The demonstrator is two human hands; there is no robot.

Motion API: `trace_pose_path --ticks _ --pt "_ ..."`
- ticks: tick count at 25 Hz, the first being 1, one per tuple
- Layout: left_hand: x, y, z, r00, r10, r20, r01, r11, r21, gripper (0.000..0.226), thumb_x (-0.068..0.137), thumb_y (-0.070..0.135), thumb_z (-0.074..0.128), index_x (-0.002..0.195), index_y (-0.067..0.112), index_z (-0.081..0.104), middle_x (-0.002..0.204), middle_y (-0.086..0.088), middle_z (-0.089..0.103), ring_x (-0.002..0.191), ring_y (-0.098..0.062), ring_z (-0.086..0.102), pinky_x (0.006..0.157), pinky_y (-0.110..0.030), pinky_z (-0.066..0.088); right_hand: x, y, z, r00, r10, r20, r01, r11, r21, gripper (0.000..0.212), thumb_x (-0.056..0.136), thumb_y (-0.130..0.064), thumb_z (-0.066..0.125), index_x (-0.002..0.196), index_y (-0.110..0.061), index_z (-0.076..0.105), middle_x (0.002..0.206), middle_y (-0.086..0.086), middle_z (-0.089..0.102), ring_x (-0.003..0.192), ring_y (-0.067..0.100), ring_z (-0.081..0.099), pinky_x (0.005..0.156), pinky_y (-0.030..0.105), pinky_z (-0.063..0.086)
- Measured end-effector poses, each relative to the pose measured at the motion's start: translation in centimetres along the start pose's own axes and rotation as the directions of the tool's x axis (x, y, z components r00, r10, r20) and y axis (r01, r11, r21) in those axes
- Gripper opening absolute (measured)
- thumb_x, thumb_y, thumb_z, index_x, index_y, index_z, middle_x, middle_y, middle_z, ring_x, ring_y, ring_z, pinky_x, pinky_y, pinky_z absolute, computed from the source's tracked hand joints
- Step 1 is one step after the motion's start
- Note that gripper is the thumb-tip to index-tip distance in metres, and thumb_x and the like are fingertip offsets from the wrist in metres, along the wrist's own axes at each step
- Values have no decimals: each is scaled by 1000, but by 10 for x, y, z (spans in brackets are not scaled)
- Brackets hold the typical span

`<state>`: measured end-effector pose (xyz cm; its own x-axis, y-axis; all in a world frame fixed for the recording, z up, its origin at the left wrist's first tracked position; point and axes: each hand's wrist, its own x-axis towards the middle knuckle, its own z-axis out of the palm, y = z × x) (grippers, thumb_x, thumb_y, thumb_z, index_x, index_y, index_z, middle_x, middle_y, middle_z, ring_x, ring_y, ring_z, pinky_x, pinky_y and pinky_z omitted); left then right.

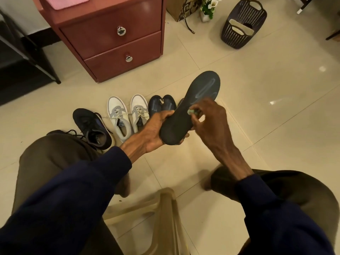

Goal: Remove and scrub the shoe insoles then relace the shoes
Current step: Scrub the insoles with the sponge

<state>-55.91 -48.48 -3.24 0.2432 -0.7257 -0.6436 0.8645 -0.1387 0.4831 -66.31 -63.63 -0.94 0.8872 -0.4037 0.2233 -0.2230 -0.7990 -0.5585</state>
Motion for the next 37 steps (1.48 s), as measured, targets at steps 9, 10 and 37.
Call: trace_pose_path --ticks 9,10,37 --pt "3 5 -2 998 55 -38 -60 983 -173 32 107 25 43 121 5 64 111 -12 76 92 -28 74 92 -51 55 -3 -1 0 998 -19 54 20 1000 -14 16 80 -1 78 93 -9 73 91 5 67 79 16 59 70 39 55" --pt "4 5 -4 997 65 -50 -74 980 -183 32 107 24 44 124 5 63 113 -12 76 95 -27 74 91 -49 57 -7 -8 5 993 -73 93 72 997 16 16 80 0 76 93 -8 72 91 5 66 79 17 59 71 37 54" --pt "6 1 -2 998 36 -42 -42 989 -143 41 109 28 41 104 9 76 106 -14 76 91 -30 73 98 -53 45 11 2 0 999 -27 -29 26 999 -33 13 83 -2 77 95 -6 74 90 8 68 79 21 63 71 41 56"
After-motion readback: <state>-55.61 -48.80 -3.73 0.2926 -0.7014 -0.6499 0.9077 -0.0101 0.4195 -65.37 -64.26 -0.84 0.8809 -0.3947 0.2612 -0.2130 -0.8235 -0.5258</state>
